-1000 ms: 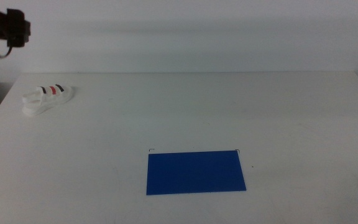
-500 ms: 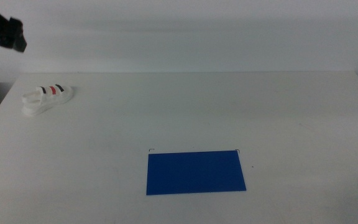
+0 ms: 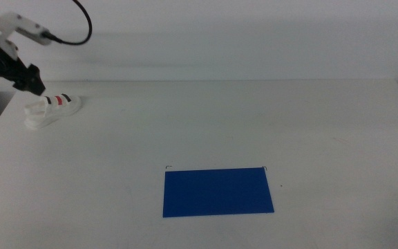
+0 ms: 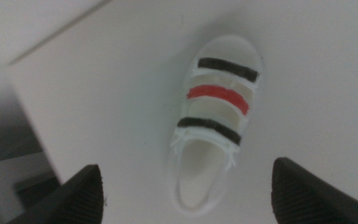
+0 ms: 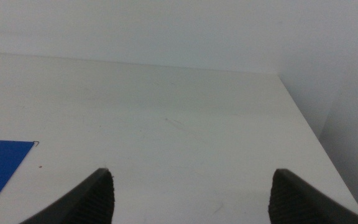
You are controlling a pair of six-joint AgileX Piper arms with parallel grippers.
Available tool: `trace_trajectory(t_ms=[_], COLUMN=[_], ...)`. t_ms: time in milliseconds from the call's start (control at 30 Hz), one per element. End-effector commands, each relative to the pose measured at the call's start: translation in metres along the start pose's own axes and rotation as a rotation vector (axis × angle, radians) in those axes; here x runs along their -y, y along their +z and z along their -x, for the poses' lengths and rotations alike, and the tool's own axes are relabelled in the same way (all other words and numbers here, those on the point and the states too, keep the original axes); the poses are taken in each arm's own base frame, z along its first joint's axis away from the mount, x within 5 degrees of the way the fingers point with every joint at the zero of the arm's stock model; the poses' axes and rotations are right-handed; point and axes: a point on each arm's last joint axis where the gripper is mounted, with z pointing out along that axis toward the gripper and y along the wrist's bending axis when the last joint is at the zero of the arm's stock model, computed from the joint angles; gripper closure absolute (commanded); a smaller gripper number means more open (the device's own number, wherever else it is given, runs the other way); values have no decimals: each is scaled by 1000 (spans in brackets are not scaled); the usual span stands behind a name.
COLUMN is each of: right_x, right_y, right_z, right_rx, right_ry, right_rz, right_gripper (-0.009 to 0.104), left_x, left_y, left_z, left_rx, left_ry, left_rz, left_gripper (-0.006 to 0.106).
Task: Use one arm to grab the shoe from the table and place it on the mat.
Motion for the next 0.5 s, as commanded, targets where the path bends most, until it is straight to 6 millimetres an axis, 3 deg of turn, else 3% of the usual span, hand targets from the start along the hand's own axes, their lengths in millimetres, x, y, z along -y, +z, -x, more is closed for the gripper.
trace_trajectory(t_ms=[0,267,467], right_x=[1,1,1], right_y=[-2,-2,-2], right_z=[6,6,6], right_rx=[97,97,97], right_ry=[-17,-17,-17], right_rz=[-10,-10,-10], right_gripper=[31,31,31], left_x=[-5,-7,-8], left_y=[-26,20,40], left_z=[17,10,3], left_rx=[88,52,32], left_ry=[11,11,8], left_rz=[38,-25,-42], left_gripper=[11,11,11])
